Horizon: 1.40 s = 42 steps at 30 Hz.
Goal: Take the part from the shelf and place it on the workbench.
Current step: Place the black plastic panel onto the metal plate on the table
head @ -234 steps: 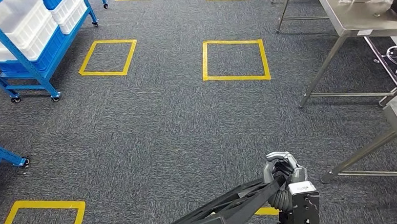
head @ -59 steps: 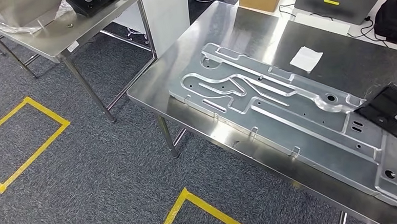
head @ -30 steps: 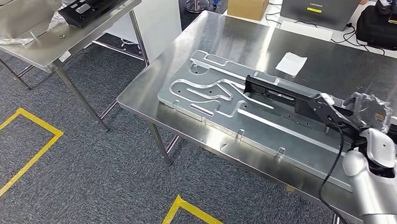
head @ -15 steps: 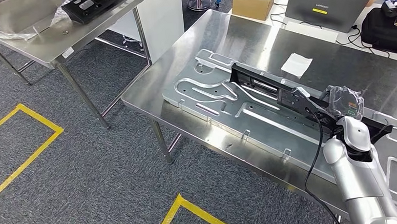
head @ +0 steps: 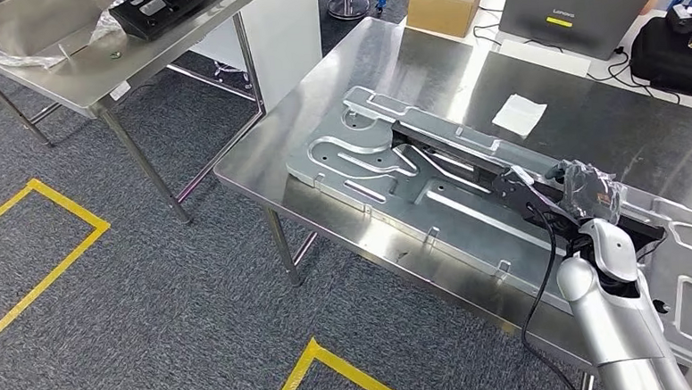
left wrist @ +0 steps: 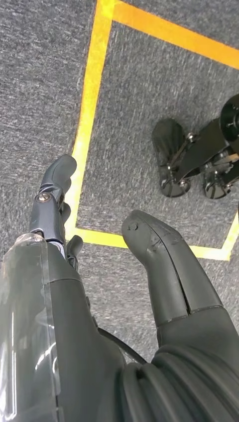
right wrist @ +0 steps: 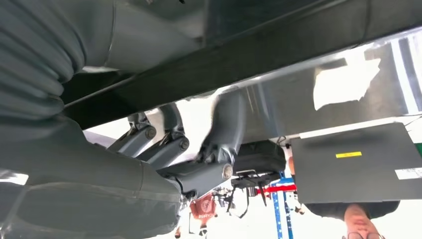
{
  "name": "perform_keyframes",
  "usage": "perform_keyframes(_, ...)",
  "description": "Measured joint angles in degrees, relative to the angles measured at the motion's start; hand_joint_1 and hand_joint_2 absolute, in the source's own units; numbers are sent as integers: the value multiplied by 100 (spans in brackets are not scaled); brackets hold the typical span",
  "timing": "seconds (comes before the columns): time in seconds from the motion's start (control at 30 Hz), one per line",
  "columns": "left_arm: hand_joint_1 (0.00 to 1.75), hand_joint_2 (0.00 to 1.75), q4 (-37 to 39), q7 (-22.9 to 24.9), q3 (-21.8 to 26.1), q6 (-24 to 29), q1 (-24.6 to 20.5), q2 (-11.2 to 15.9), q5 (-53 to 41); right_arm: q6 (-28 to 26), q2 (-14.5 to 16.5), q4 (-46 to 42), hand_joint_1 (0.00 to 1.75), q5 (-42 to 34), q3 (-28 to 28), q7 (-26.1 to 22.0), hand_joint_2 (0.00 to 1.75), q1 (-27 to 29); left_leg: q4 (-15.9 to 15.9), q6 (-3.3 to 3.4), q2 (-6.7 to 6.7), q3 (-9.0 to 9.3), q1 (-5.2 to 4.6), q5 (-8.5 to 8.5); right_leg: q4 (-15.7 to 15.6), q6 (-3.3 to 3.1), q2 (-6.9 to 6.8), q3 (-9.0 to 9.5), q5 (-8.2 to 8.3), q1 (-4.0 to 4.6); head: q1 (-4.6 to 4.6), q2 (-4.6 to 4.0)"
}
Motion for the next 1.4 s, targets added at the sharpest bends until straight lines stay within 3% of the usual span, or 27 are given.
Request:
perform_keyframes(0.3, 0, 175, 0, 98, -80, 8, 25, 1, -52, 22, -14, -63, 0, -1, -161, -3, 0, 411, -2, 29, -5, -22, -15, 20, -4, 21, -3, -17, 16, 2, 2, 0)
perform_keyframes(1.4, 0, 175, 0, -20, -163, -110, 27, -1, -42, 86, -100, -28, 0, -15, -301, -121, 0, 455, 1, 39, -12, -30, -20, 14, -26, 32, -6, -11, 22, -1, 2, 0)
